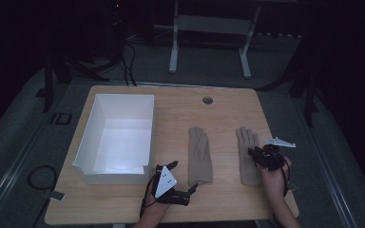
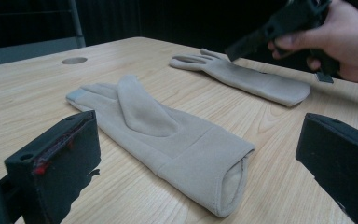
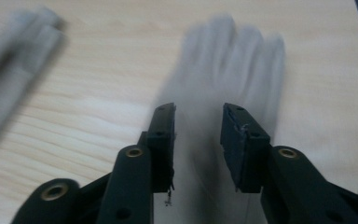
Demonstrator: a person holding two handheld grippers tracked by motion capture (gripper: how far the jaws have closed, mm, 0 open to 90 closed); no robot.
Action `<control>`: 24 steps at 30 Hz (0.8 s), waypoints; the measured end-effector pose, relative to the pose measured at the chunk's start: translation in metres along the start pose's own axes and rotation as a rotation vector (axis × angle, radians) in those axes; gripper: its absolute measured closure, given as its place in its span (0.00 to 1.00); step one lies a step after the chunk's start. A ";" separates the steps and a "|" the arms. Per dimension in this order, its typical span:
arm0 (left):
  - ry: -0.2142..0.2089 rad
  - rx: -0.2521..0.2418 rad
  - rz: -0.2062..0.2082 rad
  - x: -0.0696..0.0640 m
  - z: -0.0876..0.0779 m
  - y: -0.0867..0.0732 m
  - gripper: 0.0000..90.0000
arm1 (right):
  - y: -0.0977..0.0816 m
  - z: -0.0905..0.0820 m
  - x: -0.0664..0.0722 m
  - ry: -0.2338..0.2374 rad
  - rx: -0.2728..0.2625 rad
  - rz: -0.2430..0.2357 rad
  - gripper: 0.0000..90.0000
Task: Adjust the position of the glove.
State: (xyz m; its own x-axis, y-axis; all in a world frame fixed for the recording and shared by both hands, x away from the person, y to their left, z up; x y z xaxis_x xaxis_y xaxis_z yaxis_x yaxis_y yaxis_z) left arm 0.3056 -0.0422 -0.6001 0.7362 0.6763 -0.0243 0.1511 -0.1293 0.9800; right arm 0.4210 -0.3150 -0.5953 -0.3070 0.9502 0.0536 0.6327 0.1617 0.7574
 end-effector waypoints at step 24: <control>0.002 -0.001 0.000 0.000 0.000 0.000 0.00 | -0.024 0.016 -0.008 0.093 0.066 -0.228 0.72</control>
Point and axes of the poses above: each handheld gripper's, and its own axes: z roughly forward along the jaws, y roughly out of its top, x roughly to its left, the point moved 10 cm from there along z, roughly forward along the jaws
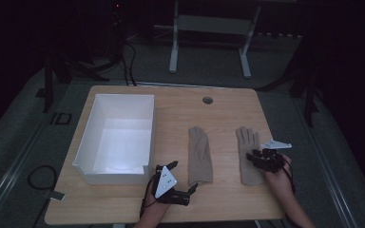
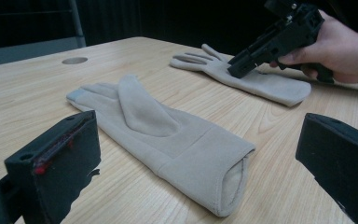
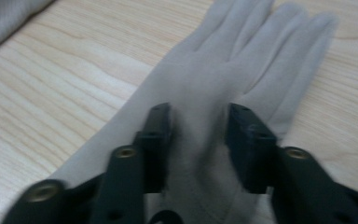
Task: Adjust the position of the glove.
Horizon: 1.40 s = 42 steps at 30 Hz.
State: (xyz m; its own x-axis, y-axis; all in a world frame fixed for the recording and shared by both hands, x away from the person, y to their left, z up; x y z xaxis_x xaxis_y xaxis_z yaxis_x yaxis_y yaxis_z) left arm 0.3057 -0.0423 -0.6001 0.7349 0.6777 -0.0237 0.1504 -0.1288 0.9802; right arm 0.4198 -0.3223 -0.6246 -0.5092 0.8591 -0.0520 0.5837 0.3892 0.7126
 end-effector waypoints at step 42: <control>-0.015 0.001 0.017 -0.004 0.000 0.000 0.00 | 0.122 0.010 0.159 0.064 -0.154 0.143 0.92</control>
Point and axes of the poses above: each handheld gripper's, and its own axes: z roughly forward along the jaws, y roughly out of its top, x roughly to its left, the point moved 10 cm from there along z, roughly forward along the jaws
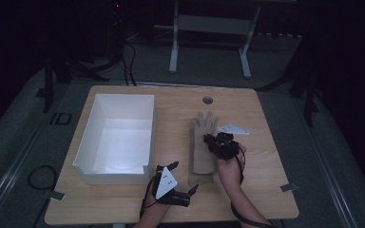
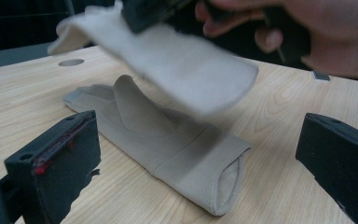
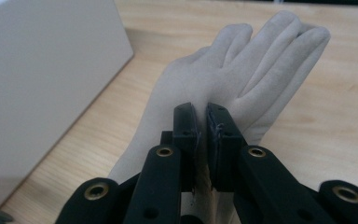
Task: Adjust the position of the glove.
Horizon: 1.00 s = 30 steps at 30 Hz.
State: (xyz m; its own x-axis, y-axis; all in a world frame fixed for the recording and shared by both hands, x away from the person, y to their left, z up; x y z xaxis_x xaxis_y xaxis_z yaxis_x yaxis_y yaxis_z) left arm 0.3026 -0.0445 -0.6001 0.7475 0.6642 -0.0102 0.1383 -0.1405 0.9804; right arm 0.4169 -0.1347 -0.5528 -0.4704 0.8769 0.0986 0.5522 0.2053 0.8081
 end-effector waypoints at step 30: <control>0.003 0.046 -0.024 0.002 0.004 -0.003 0.00 | -0.037 0.027 0.001 0.026 0.099 -0.026 0.61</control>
Point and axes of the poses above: each handheld gripper's, and its own axes: z roughly forward along the jaws, y roughly out of its top, x roughly to its left, the point moved 10 cm from there along z, roughly forward along the jaws
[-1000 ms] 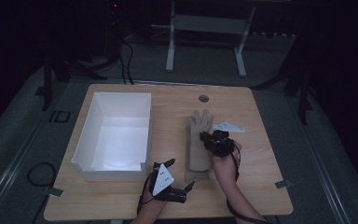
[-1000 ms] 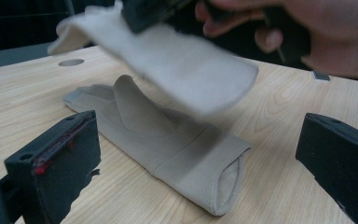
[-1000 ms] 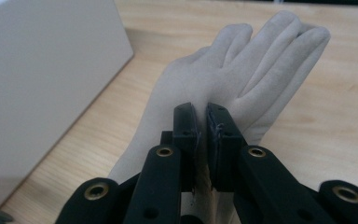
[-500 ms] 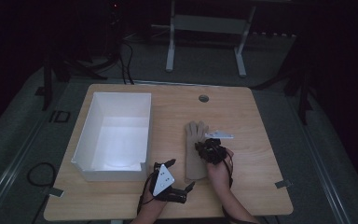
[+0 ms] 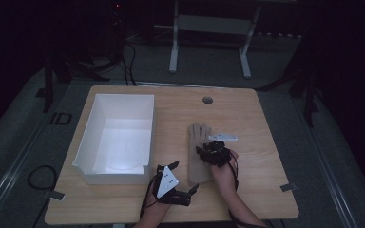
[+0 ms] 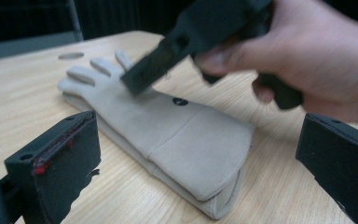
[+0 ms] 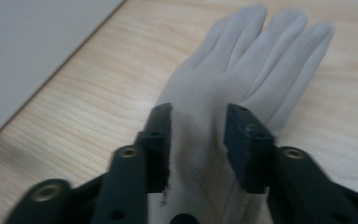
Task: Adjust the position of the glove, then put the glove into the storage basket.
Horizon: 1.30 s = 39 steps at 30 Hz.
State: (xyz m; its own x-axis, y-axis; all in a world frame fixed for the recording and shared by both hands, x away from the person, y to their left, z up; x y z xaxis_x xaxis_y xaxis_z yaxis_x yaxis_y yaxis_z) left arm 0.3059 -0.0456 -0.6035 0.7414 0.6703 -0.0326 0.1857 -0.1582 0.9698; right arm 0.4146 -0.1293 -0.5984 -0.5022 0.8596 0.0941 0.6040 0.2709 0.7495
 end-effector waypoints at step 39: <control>-0.228 0.269 0.230 -0.024 0.039 -0.010 0.30 | 0.026 -0.030 -0.055 0.177 -0.010 -0.086 0.15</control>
State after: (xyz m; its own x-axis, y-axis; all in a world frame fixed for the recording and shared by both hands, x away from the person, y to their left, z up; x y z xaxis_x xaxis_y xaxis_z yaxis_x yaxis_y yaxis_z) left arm 0.3113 -0.0882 -0.6222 0.9012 0.4229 0.0952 0.1386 -0.4891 0.8612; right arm 0.4391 -0.1829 -0.5644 -0.6528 0.7440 0.1425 0.5487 0.3346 0.7662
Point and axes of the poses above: each handheld gripper's, and its own axes: z roughly forward along the jaws, y roughly out of its top, x roughly to its left, the point moved 10 cm from there along z, roughly forward along the jaws
